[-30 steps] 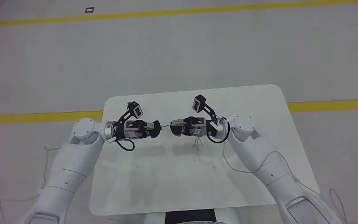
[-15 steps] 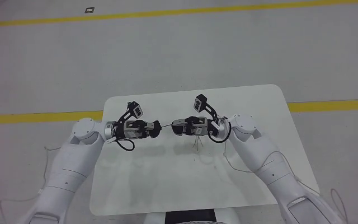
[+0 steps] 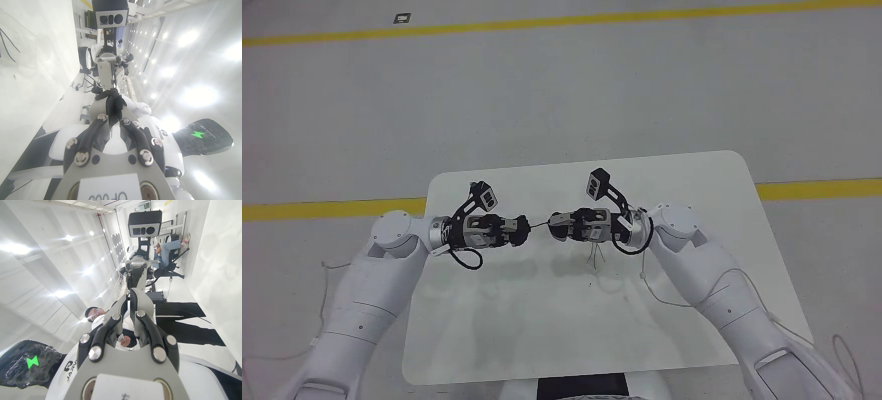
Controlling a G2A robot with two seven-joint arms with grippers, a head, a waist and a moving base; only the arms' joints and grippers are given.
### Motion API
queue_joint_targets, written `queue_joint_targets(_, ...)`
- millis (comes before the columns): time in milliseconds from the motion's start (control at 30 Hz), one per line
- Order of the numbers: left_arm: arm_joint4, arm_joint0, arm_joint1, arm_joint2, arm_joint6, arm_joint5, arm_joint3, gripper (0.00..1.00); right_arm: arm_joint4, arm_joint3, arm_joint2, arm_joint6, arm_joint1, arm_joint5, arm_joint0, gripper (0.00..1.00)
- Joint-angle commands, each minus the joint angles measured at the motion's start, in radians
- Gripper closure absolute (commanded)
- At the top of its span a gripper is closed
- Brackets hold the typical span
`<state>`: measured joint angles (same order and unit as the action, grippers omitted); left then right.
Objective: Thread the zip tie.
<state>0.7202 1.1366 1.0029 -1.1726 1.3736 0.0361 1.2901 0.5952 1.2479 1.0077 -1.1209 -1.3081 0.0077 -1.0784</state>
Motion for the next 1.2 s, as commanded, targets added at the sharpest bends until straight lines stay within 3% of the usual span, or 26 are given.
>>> queue_joint_targets(0, 0.000, 0.000, 0.000, 0.000, 0.000, 0.000, 0.000, 1.00, -0.001, -0.001, -0.002, 0.000, 0.000, 0.001, 0.002, 1.00)
queue_joint_targets(367, 0.000, 0.000, 0.000, 0.000, 0.000, 0.000, 0.000, 1.00, -0.001, -0.002, -0.005, 0.002, 0.003, -0.002, 0.005, 1.00)
queue_joint_targets(400, 0.000, 0.000, 0.000, 0.000, 0.000, 0.000, 0.000, 0.76, 0.000, -0.001, -0.004, 0.002, 0.004, -0.003, 0.004, 1.00)
queue_joint_targets(433, 0.000, 0.000, 0.000, 0.000, 0.000, 0.000, 0.000, 0.58, 0.000, 0.000, -0.003, 0.002, 0.004, -0.004, 0.003, 1.00)
queue_joint_targets(467, 0.000, 0.000, 0.000, 0.000, 0.000, 0.000, 0.000, 0.18, 0.000, 0.000, -0.002, 0.003, 0.005, -0.005, 0.003, 1.00)
queue_joint_targets(500, 0.000, 0.000, 0.000, 0.000, 0.000, 0.000, 0.000, 0.00, 0.000, 0.001, -0.001, 0.003, 0.005, -0.005, 0.002, 1.00)
queue_joint_targets(700, -0.001, 0.012, 0.000, 0.006, -0.039, -0.003, 0.024, 0.00, 0.016, 0.010, 0.003, 0.015, 0.007, -0.012, -0.010, 1.00)
queue_joint_targets(1167, 0.039, 0.031, -0.003, 0.015, -0.061, 0.000, 0.047, 0.00, 0.047, 0.028, -0.009, 0.068, 0.003, -0.029, -0.031, 1.00)
